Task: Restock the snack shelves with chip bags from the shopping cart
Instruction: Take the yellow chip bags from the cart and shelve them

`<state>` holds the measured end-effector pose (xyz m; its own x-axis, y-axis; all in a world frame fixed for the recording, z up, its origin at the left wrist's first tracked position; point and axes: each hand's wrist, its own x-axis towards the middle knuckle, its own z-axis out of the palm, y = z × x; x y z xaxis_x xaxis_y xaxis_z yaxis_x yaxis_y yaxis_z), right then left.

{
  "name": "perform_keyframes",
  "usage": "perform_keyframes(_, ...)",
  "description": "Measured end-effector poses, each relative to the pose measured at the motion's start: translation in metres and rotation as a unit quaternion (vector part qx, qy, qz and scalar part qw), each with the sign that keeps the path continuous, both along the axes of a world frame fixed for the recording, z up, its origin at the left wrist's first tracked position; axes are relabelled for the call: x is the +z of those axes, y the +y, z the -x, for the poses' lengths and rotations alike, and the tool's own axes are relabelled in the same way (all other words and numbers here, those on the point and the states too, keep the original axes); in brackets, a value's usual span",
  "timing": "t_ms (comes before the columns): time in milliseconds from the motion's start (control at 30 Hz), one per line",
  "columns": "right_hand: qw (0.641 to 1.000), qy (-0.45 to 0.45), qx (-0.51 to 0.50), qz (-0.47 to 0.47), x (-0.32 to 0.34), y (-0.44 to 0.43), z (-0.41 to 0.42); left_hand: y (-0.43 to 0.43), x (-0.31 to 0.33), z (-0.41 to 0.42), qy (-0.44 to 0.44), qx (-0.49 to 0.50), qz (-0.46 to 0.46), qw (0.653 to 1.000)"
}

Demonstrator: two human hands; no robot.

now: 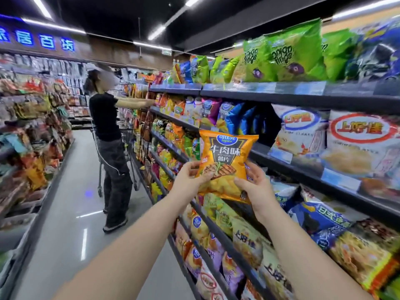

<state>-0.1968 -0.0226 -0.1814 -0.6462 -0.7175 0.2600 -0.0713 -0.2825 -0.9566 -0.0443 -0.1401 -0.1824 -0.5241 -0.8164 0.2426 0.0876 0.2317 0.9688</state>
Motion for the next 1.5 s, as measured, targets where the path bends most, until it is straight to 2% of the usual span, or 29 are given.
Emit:
perform_keyframes(233,0.993,0.037,-0.111,-0.020,0.050,-0.101,0.033,-0.128,0.051,0.067,-0.035,-0.067,0.015,0.997)
perform_keyframes(400,0.979,0.059,-0.187,-0.050,0.069,-0.136,0.071,-0.189,0.071,0.127,-0.054,-0.126,0.068,0.988)
perform_keyframes(567,0.959,0.094,-0.259,-0.068,0.079,-0.158,0.118,-0.221,0.082,0.190,-0.050,-0.164,0.090,0.981)
perform_keyframes(733,0.943,0.113,-0.307,-0.054,0.083,-0.174,0.157,-0.234,0.084,0.244,-0.002,-0.186,0.138,0.973)
perform_keyframes(867,0.909,0.183,-0.363,-0.089,0.086,-0.184,0.179,-0.238,0.082,0.278,0.022,-0.212,0.169,0.962)
perform_keyframes(967,0.894,0.202,-0.383,-0.112,0.091,-0.186,0.189,-0.243,0.085,0.297,0.026,-0.236,0.179,0.955)
perform_keyframes(1167,0.902,0.157,-0.378,-0.135,0.087,-0.188,0.201,-0.250,0.078,0.317,0.030,-0.247,0.240,0.938)
perform_keyframes(1267,0.897,0.140,-0.394,-0.144,0.086,-0.193,0.206,-0.253,0.074,0.325,0.035,-0.257,0.266,0.928)
perform_keyframes(1400,0.882,0.134,-0.416,-0.178,0.088,-0.201,0.209,-0.262,0.071,0.338,-0.018,-0.297,0.274,0.915)
perform_keyframes(1500,0.880,0.118,-0.415,-0.200,0.087,-0.202,0.214,-0.268,0.071,0.340,-0.013,-0.292,0.296,0.909)
